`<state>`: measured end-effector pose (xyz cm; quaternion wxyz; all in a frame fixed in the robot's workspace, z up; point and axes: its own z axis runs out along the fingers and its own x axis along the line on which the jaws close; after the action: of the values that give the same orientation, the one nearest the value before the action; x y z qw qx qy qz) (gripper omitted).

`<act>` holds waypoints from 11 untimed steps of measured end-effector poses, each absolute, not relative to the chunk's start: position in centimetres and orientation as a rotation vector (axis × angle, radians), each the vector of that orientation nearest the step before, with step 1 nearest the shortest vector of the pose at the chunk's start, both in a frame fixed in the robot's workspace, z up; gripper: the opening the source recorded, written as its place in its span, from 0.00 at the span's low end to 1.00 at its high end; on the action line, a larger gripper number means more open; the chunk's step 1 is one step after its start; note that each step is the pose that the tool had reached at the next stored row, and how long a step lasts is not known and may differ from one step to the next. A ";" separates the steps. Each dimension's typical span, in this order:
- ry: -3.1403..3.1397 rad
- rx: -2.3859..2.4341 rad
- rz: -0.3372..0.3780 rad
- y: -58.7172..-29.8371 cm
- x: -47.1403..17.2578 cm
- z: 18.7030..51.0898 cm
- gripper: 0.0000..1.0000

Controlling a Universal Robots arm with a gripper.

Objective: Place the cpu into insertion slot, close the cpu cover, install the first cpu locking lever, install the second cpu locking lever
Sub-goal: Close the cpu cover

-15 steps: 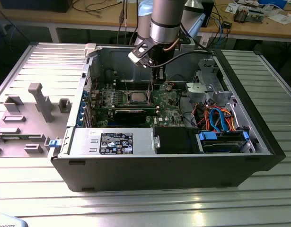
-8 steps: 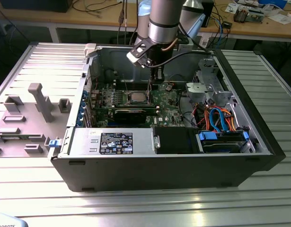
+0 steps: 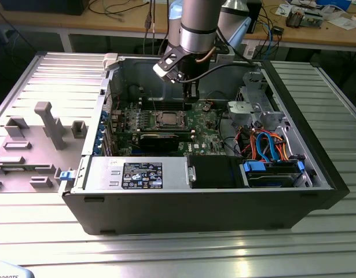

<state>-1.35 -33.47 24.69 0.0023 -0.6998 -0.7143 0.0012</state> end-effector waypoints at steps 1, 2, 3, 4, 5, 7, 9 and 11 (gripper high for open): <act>-2.241 -2.195 0.004 -33.5 -1.5 24.7 0.11; -2.241 -2.195 0.004 -33.5 -1.7 24.6 0.11; -2.241 -2.195 0.004 -33.5 -1.9 24.6 0.11; -2.241 -2.195 0.004 -33.5 -2.1 24.6 0.11; -2.241 -2.195 0.004 -33.5 -2.5 24.5 0.11; -2.241 -2.195 0.004 -33.5 -3.0 24.4 0.11; -2.241 -2.195 0.004 -33.5 -3.4 24.3 0.11; -2.241 -2.195 0.004 -33.5 -3.7 24.3 0.11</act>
<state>-3.71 -33.47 24.26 0.0023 -0.6998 -0.7143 0.0012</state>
